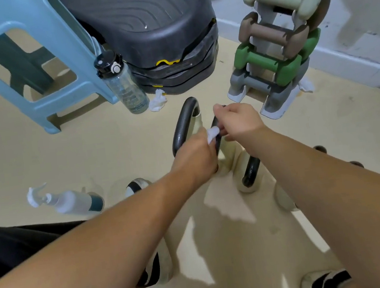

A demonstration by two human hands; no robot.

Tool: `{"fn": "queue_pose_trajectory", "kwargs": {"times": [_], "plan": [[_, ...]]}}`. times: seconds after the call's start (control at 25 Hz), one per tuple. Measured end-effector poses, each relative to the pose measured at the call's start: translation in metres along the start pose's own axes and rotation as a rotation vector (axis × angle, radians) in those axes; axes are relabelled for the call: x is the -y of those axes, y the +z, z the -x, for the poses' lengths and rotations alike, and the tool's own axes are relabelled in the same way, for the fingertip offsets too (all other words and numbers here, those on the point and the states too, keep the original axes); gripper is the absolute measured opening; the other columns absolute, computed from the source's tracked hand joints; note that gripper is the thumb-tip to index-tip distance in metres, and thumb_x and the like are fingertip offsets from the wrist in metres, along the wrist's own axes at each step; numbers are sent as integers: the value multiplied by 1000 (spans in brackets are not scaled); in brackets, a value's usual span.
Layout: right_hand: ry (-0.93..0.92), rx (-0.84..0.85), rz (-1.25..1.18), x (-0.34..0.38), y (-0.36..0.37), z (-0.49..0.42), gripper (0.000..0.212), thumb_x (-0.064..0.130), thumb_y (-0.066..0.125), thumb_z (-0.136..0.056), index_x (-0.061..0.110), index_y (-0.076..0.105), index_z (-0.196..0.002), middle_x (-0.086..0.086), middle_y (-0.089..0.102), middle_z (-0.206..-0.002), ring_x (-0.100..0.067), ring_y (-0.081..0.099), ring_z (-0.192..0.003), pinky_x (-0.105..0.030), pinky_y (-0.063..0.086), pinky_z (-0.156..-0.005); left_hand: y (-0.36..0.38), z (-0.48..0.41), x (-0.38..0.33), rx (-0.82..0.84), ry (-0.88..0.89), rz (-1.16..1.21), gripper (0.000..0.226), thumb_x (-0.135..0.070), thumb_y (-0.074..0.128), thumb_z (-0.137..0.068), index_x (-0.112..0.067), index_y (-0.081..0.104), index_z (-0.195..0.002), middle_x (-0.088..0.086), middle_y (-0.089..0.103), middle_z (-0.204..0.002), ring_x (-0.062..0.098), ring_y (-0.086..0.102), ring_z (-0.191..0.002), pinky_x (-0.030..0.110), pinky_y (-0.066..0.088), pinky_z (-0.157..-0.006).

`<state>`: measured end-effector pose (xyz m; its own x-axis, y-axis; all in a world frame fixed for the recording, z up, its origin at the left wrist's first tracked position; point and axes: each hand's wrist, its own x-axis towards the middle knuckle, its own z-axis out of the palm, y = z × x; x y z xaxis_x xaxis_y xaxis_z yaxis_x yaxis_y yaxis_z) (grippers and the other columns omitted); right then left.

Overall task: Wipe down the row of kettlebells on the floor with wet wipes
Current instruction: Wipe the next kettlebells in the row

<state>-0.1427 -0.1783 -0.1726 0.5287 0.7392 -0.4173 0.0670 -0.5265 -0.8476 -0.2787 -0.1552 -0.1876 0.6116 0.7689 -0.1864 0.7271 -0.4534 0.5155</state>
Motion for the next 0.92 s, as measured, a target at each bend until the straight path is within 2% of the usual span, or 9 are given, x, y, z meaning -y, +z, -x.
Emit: {"fn": "queue_pose_trajectory", "kwargs": {"times": [0.12, 0.24, 0.4, 0.52, 0.6, 0.68, 0.72, 0.8, 0.92], "plan": [[139, 329, -351, 13, -13, 12, 55, 60, 64, -81, 8, 73, -97, -3, 74, -82, -16, 69, -76, -31, 59, -73, -26, -1, -13, -38, 120, 128, 9, -31, 48, -99, -33, 54, -106, -11, 57, -97, 10, 54, -86, 30, 43, -69], [106, 447, -383, 3, -21, 13, 35, 35, 71, -86, 6, 71, -106, -9, 75, -92, -19, 69, -76, -32, 58, -77, -24, 0, -7, -16, 142, 140, 32, -44, 60, -89, -27, 53, -114, -15, 57, -106, 10, 58, -100, 27, 43, -71], [112, 12, -37, -13, -5, -1, 17, 9, 60, -84, 14, 75, -91, -10, 74, -92, -29, 69, -81, -37, 60, -76, -18, 0, -3, 11, -15, 233, 61, -38, 75, -86, -17, 44, -134, -21, 46, -97, 4, 50, -80, 6, 42, -59], [1, -235, 251, -14, 1, -6, 30, 16, 49, -93, 15, 61, -121, -10, 58, -125, -31, 61, -105, -38, 51, -90, -13, -4, 5, 134, -84, 274, 59, -26, 73, -87, -15, 40, -134, -9, 59, -100, 0, 58, -73, 6, 48, -55], [12, -229, 301, -9, 9, -5, 40, 21, 46, -96, 14, 49, -135, -9, 46, -132, -31, 57, -109, -36, 46, -89, -11, -9, 12, 217, -111, 242, 35, -17, 67, -85, -16, 46, -113, 5, 67, -95, 19, 68, -79, 33, 62, -70], [169, -154, 91, -9, 27, 1, 34, 21, 47, -97, 10, 53, -127, -7, 56, -103, -31, 61, -94, -30, 44, -74, -9, -8, 16, 275, -121, 270, 33, -13, 57, -75, -16, 54, -107, 9, 71, -93, 30, 70, -85, 52, 60, -75], [293, -117, -41, -8, 38, 7, 31, 23, 48, -97, 9, 55, -125, -6, 58, -91, -28, 60, -83, -27, 43, -66, -8, -7, 20, 287, -124, 316, 38, -15, 52, -71, -17, 59, -109, 7, 73, -92, 30, 71, -87, 53, 60, -78], [391, -84, -130, -8, 55, 15, 34, 32, 47, -99, 11, 53, -126, -7, 61, -98, -25, 56, -79, -26, 42, -56, -5, -7, 28, 284, -136, 389, 45, -15, 46, -73, -24, 64, -113, 0, 76, -93, 25, 73, -90, 48, 61, -84], [414, -103, -203, -2, 61, -2, 46, 41, 46, -98, 12, 46, -134, -8, 56, -118, -29, 54, -100, -34, 48, -87, -3, -10, 38, 204, -180, 349, 23, -14, 43, -75, -18, 56, -94, 4, 70, -96, 28, 68, -91, 45, 58, -82]]}}
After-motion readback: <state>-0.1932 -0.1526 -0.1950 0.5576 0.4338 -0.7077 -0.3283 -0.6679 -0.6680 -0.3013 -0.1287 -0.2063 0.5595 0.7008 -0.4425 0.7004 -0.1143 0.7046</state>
